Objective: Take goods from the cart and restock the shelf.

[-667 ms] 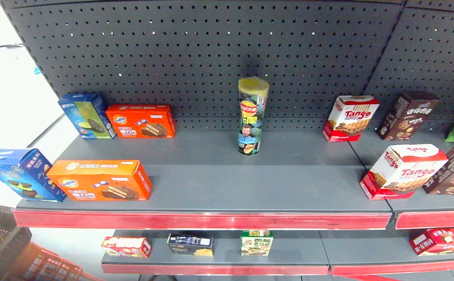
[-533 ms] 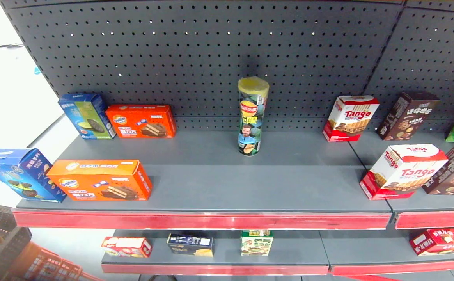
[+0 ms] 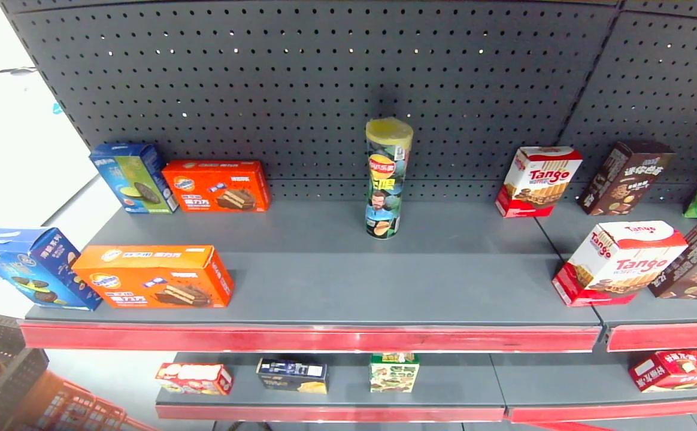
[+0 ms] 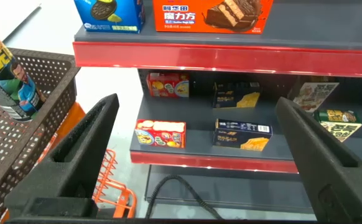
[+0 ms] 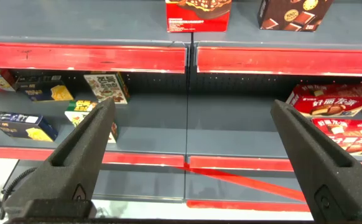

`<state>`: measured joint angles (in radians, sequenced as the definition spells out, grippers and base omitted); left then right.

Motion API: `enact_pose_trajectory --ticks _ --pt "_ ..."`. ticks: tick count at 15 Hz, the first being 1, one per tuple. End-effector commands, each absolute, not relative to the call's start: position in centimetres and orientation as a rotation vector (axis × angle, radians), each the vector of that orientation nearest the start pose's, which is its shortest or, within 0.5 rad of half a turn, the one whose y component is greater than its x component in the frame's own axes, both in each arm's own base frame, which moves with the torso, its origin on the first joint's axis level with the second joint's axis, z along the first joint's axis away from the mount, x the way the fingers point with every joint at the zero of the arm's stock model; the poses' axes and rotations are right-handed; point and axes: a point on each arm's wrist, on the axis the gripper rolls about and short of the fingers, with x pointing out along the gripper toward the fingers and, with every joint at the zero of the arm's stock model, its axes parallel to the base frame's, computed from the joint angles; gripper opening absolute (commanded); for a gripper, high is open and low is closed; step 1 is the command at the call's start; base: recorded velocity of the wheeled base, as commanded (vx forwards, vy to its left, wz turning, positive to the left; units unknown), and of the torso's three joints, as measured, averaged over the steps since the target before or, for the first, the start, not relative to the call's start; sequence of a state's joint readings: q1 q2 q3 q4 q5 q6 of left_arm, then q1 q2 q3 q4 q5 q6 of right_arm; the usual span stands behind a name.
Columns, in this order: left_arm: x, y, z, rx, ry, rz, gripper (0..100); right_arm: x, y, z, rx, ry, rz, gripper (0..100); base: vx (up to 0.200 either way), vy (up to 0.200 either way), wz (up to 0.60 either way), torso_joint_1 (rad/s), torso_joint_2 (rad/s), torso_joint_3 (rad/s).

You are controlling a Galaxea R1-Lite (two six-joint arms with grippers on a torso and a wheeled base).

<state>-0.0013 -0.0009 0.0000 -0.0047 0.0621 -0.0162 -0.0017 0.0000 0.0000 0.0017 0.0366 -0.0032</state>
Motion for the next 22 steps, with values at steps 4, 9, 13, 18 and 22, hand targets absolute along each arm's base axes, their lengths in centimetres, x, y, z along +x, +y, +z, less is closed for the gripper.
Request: enact_pose_trajectory --ticks 4,9,13,18,22 --pt "-2.28 0.14 7.61 -0.017 -0.007 0.061 100 -2.28 0.09 7.53 -0.003 0.001 0.035 100 0.0 0.0 0.45 0.002 0.0 0.008" --pt "-2.28 0.14 7.6 -0.017 -0.005 0.061 100 -2.28 0.09 7.53 -0.003 0.001 0.035 100 0.0 0.0 0.6 0.002 0.01 0.001" --pt "-2.28 0.14 7.6 -0.017 -0.005 0.061 100 -2.28 0.08 7.53 -0.003 0.001 0.032 100 0.0 0.0 0.3 0.004 0.0 0.006" --pt "-2.28 0.13 7.6 -0.011 -0.005 0.055 100 -2.28 0.08 7.55 -0.002 0.0 0.032 100 0.0 0.0 0.0 0.0 0.0 0.0" --pt "-2.29 0.15 7.6 -0.014 -0.005 0.066 100 -2.28 0.08 7.53 -0.003 0.001 0.032 100 0.0 0.0 0.0 0.0 0.0 0.0"
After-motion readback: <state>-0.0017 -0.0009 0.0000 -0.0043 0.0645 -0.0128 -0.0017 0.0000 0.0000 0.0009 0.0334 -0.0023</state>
